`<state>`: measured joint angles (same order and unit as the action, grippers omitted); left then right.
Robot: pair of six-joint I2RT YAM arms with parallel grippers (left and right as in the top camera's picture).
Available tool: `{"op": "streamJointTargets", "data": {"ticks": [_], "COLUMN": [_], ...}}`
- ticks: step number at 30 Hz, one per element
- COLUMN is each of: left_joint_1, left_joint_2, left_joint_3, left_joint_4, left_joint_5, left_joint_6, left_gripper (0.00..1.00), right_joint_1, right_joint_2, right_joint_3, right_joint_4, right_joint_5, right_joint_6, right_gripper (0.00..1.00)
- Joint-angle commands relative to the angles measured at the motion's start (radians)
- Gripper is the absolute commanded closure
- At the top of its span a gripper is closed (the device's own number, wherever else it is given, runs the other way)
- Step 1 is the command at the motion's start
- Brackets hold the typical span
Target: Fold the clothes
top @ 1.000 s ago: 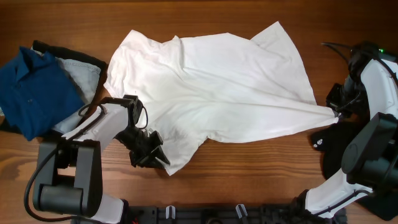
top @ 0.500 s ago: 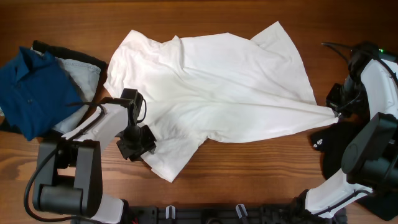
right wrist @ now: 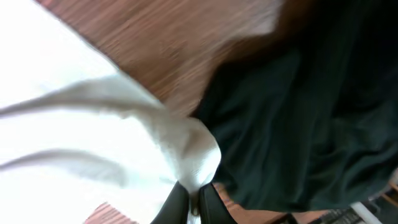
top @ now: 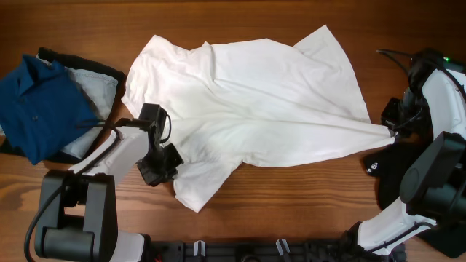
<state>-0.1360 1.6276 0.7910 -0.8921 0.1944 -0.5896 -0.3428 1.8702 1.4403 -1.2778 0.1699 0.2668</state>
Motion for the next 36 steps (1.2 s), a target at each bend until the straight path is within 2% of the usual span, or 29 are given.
{"op": "streamJointTargets", "data": {"ticks": [1,3,6,8,10,15,19,23,27,30,36], "left_joint_1": [0.098,0.174,0.348,0.440,0.498,0.601,0.628,0.621,0.552,0.432,0.130], "left_joint_2": [-0.137,-0.209,-0.307,-0.338,-0.355,-0.404,-0.460,-0.465,-0.388,-0.291,-0.039], "left_joint_3": [0.126,0.216,0.423,0.550,0.642,0.856,0.919,0.919,0.918,0.915,0.914], "left_joint_4": [-0.138,-0.203,-0.274,-0.290,-0.292,-0.294,-0.232,-0.138,-0.224,-0.311,-0.360], "left_joint_5": [-0.027,0.042,0.264,0.396,0.460,0.483,0.478,0.437,0.437,0.436,0.406], "left_joint_6": [0.172,0.259,0.356,0.381,0.381,0.368,0.335,0.286,0.296,0.333,0.351], "left_gripper": [0.96,0.96,0.96,0.96,0.96,0.96,0.96,0.96,0.96,0.96,0.96], "right_joint_1": [-0.005,-0.005,-0.005,-0.005,-0.005,-0.005,-0.005,-0.005,-0.005,-0.005,-0.005], "right_joint_2": [-0.020,-0.056,-0.185,-0.283,-0.376,-0.598,-0.720,-0.746,-0.672,-0.597,-0.507], "right_joint_3": [0.006,0.023,0.087,0.122,0.152,0.206,0.208,0.208,0.208,0.208,0.208], "right_joint_4": [0.026,0.041,0.080,0.116,0.151,0.247,0.345,0.475,0.424,0.356,0.265], "right_joint_5": [-0.203,-0.244,-0.338,-0.356,-0.356,-0.351,-0.350,-0.336,-0.336,-0.335,-0.249], "right_joint_6": [-0.110,-0.119,-0.161,-0.159,-0.160,-0.159,-0.158,-0.151,-0.128,-0.134,-0.134], "right_gripper": [0.96,0.96,0.96,0.96,0.96,0.96,0.96,0.96,0.96,0.96,0.96]}}
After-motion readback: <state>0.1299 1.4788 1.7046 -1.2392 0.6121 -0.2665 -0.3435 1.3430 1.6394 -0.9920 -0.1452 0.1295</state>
